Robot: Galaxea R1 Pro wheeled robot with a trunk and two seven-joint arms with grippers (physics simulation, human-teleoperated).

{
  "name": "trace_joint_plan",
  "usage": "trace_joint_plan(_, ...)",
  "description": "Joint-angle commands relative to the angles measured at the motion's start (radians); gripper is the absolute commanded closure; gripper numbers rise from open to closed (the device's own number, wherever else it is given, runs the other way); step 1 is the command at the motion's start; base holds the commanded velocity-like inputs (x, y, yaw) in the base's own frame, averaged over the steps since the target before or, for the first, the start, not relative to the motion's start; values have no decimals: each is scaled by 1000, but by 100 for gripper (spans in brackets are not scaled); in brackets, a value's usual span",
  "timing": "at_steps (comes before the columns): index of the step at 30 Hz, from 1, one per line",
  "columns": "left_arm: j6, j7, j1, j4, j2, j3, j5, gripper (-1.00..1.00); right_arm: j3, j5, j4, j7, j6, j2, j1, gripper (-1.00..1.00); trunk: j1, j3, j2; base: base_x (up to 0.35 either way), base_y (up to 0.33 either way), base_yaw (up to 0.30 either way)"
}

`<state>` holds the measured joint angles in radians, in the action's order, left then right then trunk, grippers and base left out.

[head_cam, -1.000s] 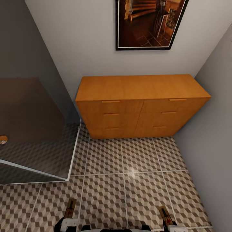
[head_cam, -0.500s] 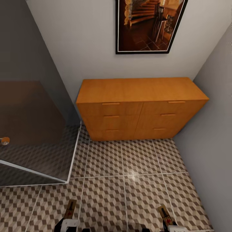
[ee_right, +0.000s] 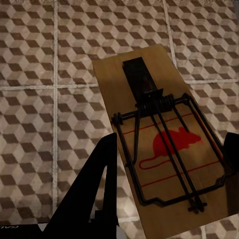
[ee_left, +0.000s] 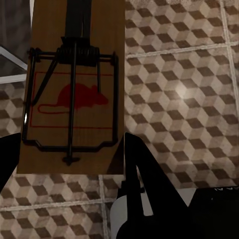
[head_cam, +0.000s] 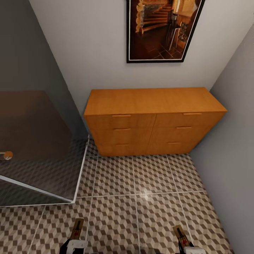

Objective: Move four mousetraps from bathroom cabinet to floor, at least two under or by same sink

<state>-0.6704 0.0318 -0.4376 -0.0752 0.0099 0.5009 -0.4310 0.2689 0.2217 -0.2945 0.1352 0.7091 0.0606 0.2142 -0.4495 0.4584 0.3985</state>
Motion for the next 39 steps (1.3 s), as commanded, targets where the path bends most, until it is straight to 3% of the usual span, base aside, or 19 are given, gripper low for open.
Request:
trace_joint_plan(1,-5,6,-1,-3,-1,8,0,100,9,7,0,6,2,1,1,100,-1,0,2,0,0,0)
trace_joint_plan(39,-3,7,-1,-3,-10,8,0,100,9,5,0,6,1,0,1,100,-1,-56,2,0,0,0)
